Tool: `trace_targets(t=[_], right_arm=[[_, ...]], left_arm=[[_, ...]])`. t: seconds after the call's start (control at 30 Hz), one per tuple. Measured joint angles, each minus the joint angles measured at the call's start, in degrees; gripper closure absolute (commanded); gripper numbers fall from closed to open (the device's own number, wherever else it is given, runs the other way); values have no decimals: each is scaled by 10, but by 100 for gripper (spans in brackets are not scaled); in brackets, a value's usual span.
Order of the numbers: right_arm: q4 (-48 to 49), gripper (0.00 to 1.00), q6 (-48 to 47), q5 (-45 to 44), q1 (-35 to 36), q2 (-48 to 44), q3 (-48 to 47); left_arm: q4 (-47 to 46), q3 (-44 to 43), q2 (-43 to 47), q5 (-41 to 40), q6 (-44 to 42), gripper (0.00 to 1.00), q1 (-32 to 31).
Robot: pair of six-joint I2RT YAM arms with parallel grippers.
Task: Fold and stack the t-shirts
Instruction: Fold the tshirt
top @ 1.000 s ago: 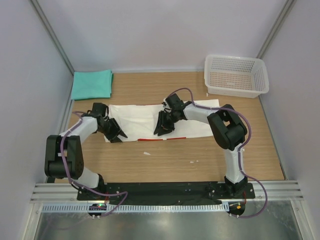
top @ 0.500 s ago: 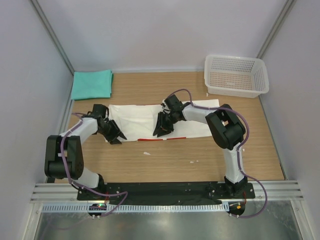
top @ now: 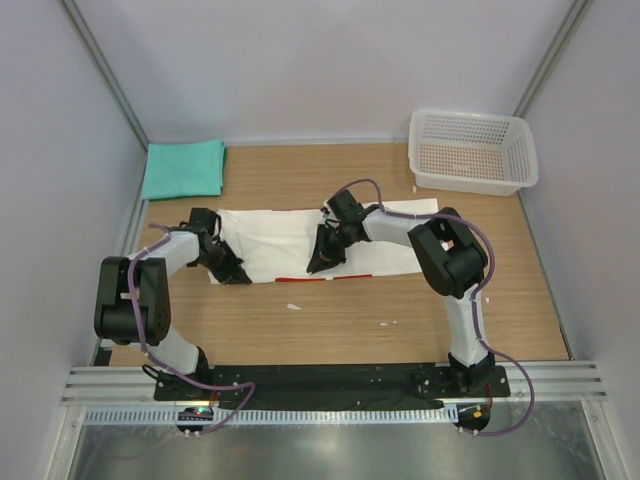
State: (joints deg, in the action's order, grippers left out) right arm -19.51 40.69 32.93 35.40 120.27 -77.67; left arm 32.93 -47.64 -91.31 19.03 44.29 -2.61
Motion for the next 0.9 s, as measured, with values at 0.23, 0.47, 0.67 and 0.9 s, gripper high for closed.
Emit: trace_targets(t=[0.23, 0.47, 0.67, 0.9], right_arm=[[-13, 99, 2, -10, 1, 5, -15], [-29, 99, 10, -13, -5, 5, -49], [-30, 99, 35, -6, -36, 27, -130], [-21, 98, 61, 14, -76, 112, -251]], left_arm=[[2, -26, 1, 1, 2, 100, 0], [18, -106, 0, 5, 2, 100, -1], [14, -279, -64, 9, -15, 100, -2], [1, -398, -191, 11, -40, 100, -2]])
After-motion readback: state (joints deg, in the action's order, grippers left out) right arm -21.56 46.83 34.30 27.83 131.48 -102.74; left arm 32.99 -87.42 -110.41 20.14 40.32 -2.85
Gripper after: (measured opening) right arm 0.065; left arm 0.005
